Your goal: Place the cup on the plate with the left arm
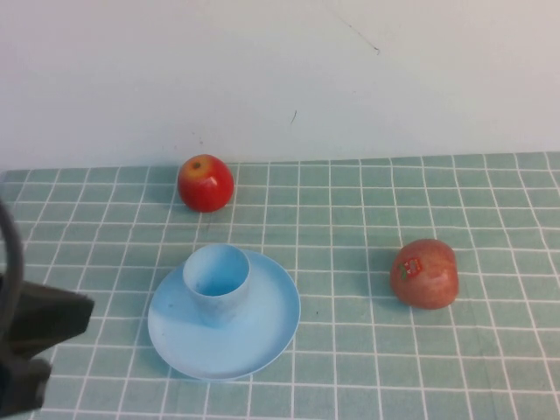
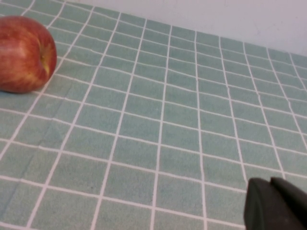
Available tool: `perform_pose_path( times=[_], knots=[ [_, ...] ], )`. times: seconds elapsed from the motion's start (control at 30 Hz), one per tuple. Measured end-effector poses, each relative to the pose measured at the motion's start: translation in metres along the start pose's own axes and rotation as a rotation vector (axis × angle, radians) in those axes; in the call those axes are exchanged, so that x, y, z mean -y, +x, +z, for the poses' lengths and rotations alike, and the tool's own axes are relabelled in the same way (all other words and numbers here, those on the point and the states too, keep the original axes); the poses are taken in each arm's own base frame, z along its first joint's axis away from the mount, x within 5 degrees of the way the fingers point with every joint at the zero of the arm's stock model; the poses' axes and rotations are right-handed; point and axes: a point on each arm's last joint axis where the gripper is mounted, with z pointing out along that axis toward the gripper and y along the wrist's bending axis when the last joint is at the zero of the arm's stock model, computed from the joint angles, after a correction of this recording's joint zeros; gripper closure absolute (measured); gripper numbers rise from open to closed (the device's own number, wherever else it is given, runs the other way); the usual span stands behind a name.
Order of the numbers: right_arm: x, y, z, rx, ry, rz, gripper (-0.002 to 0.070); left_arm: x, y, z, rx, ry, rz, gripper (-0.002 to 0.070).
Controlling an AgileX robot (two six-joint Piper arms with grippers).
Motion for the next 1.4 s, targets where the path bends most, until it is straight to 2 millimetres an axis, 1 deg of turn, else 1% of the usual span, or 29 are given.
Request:
perform_pose_path(
  times=[0.07, 0.17, 0.23, 0.33, 0.4, 0.47, 0.53, 0.63, 0.7, 0.83, 0.9, 1.0, 1.07, 1.2, 1.4],
  knots=[
    [0.000, 0.000, 0.000, 0.000, 0.000, 0.000, 0.0678, 0.001, 0.012, -0.007, 0.010, -0.025, 0.016, 0.0673],
    [0.000, 0.000, 0.000, 0.000, 0.000, 0.000, 0.0678, 0.000, 0.017, -0.013, 0.090, -0.060, -0.016, 0.0673],
    [0.000, 0.000, 0.000, 0.000, 0.000, 0.000, 0.0678, -0.003, 0.016, -0.012, 0.137, -0.084, -0.013, 0.0673],
    [0.000, 0.000, 0.000, 0.000, 0.000, 0.000, 0.0678, -0.010, 0.015, -0.006, 0.195, -0.138, -0.006, 0.0673],
    [0.000, 0.000, 0.000, 0.000, 0.000, 0.000, 0.0678, -0.016, 0.020, -0.002, 0.262, -0.186, -0.004, 0.0673],
    [0.000, 0.000, 0.000, 0.000, 0.000, 0.000, 0.0678, -0.025, 0.030, 0.003, 0.358, -0.241, -0.017, 0.0673],
    [0.000, 0.000, 0.000, 0.000, 0.000, 0.000, 0.0678, -0.033, 0.047, 0.010, 0.446, -0.294, -0.037, 0.0673],
    [0.000, 0.000, 0.000, 0.000, 0.000, 0.000, 0.0678, -0.042, 0.082, 0.018, 0.544, -0.367, -0.064, 0.0674],
    [0.000, 0.000, 0.000, 0.000, 0.000, 0.000, 0.0678, -0.047, 0.112, 0.029, 0.575, -0.409, -0.084, 0.0674],
    [0.000, 0.000, 0.000, 0.000, 0.000, 0.000, 0.0678, -0.056, 0.161, 0.053, 0.622, -0.486, -0.122, 0.0675],
    [0.000, 0.000, 0.000, 0.000, 0.000, 0.000, 0.0678, -0.061, 0.180, 0.065, 0.641, -0.511, -0.141, 0.0675],
    [0.000, 0.000, 0.000, 0.000, 0.000, 0.000, 0.0678, -0.065, 0.197, 0.078, 0.662, -0.521, -0.152, 0.0675],
    [0.000, 0.000, 0.000, 0.000, 0.000, 0.000, 0.0678, -0.065, 0.202, 0.082, 0.660, -0.515, -0.159, 0.0675],
    [0.000, 0.000, 0.000, 0.000, 0.000, 0.000, 0.0678, -0.064, 0.209, 0.087, 0.582, -0.494, -0.175, 0.0675],
    [0.000, 0.000, 0.000, 0.000, 0.000, 0.000, 0.0678, -0.063, 0.210, 0.088, 0.564, -0.487, -0.183, 0.0675]
  ],
)
